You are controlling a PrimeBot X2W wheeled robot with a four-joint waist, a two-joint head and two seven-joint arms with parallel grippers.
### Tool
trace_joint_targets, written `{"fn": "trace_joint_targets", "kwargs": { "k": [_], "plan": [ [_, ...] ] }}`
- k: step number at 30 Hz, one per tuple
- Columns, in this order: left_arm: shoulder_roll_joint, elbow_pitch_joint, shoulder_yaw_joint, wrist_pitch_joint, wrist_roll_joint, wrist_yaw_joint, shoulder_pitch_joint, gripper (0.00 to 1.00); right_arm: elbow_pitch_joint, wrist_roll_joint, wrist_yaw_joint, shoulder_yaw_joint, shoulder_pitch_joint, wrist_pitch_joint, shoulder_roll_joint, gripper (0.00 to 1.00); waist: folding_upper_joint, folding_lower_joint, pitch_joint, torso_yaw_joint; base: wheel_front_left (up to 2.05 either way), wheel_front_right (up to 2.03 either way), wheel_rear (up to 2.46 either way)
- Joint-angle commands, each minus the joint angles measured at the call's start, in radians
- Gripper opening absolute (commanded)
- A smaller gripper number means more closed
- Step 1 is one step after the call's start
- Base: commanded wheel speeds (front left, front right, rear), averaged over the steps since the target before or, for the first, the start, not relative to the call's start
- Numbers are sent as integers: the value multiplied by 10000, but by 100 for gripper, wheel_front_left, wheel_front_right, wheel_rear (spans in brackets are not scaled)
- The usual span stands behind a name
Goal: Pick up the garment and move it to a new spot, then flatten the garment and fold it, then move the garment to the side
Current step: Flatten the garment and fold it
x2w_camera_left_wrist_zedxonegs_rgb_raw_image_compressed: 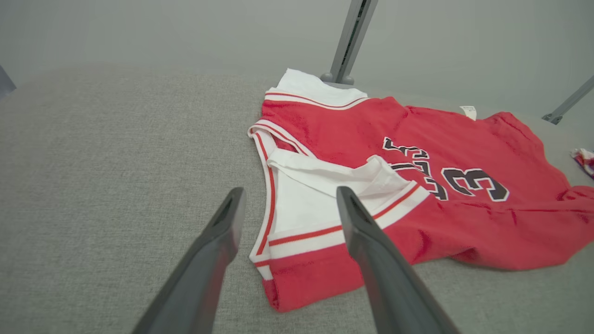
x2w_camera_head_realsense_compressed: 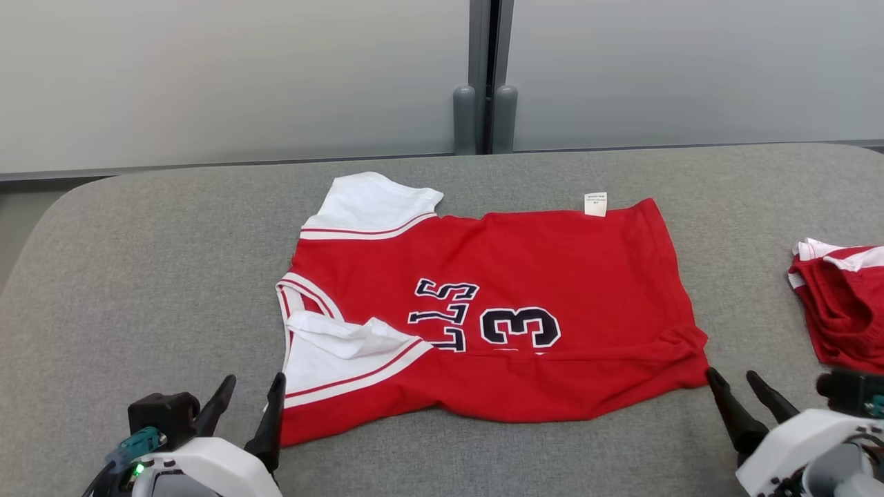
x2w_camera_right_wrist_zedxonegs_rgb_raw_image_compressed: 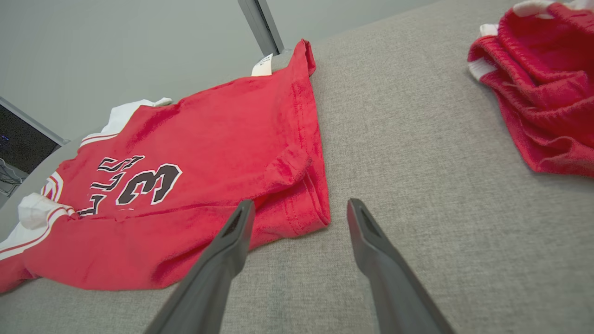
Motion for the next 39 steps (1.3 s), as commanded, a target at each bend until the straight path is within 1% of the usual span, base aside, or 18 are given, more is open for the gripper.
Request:
{"fn": "trace_joint_targets", "kwargs": {
  "k": [1, 6, 13, 18, 22, 23, 24, 25, 26, 27, 28, 29, 30, 31, 35, 39],
  "plan": [
    [11, 173, 7, 46, -51, -91, 16, 100, 134, -50, 6, -17, -247, 132, 124, 100, 0, 0, 24, 8, 0, 0, 0],
    [-292, 1014, -239, 643, -340, -605, -296, 100, 1096, -453, 6, -3, -829, 582, 460, 100, 0, 0, 124, 104, 0, 0, 0],
    [-807, 2048, -569, 1354, -622, -1226, -688, 100, 1629, -557, 6, 111, -1378, 986, 732, 100, 0, 0, 344, 134, 0, 0, 0],
    [-1093, 2644, -705, 1688, -784, -1538, -764, 100, 1727, -541, 6, 231, -1521, 1072, 790, 100, 0, 0, 443, 96, 0, 0, 0],
    [-1259, 2837, -721, 1713, -866, -1639, -819, 100, 1769, -490, 6, 321, -1600, 1065, 882, 100, 0, 0, 501, 70, 0, 0, 0],
    [-1267, 2862, -730, 1759, -874, -1678, -826, 100, 1804, -480, 6, 339, -1603, 1090, 875, 85, 0, 0, 513, 83, 0, 0, 0],
    [-1275, 2889, -752, 1811, -895, -1704, -844, 100, 1842, -466, 6, 356, -1622, 1072, 869, 73, 0, 0, 526, 98, 0, 0, 0],
    [-1275, 2889, -752, 1811, -895, -1704, -844, 100, 1842, -466, 6, 356, -1622, 1072, 869, 73, 0, 0, 526, 98, 0, 0, 0],
    [-1293, 2916, -775, 1905, -938, -1719, -857, 97, 1876, -422, 6, 377, -1645, 1084, 892, 50, 0, 0, 540, 111, 0, 0, 0],
    [-1314, 2942, -807, 1991, -982, -1746, -851, 85, 1903, -419, 6, 419, -1669, 1113, 906, 44, 0, 0, 550, 120, 0, 0, 0],
    [-1334, 2975, -853, 2087, -985, -1815, -844, 70, 1930, -417, 6, 448, -1694, 1082, 913, 31, 0, 0, 558, 127, 0, 0, 0],
    [-1361, 3001, -868, 2121, -1008, -1835, -856, 48, 1957, -410, 6, 466, -1705, 1069, 915, 8, 0, 0, 561, 131, 0, 0, 0],
    [-1397, 3030, -860, 2163, -1076, -1892, -855, 37, 1986, -394, 6, 491, -1711, 1065, 917, 0, 0, 0, 563, 132, 0, 0, 0],
    [-1436, 3121, -895, 2256, -1129, -1990, -850, 0, 2037, -350, 6, 541, -1723, 1045, 908, 0, 0, 0, 549, 130, 0, 0, 0],
    [-1446, 3252, -869, 2223, -1194, -2153, -810, 0, 2061, -261, 6, 583, -1746, 967, 840, 0, 0, 0, 467, 119, 0, 0, 0],
    [-1212, 3200, -753, 2126, -1232, -2123, -712, 0, 1883, -71, 6, 612, -1560, 912, 673, 0, 0, 0, 279, 143, 0, 0, 0]
  ]
}}
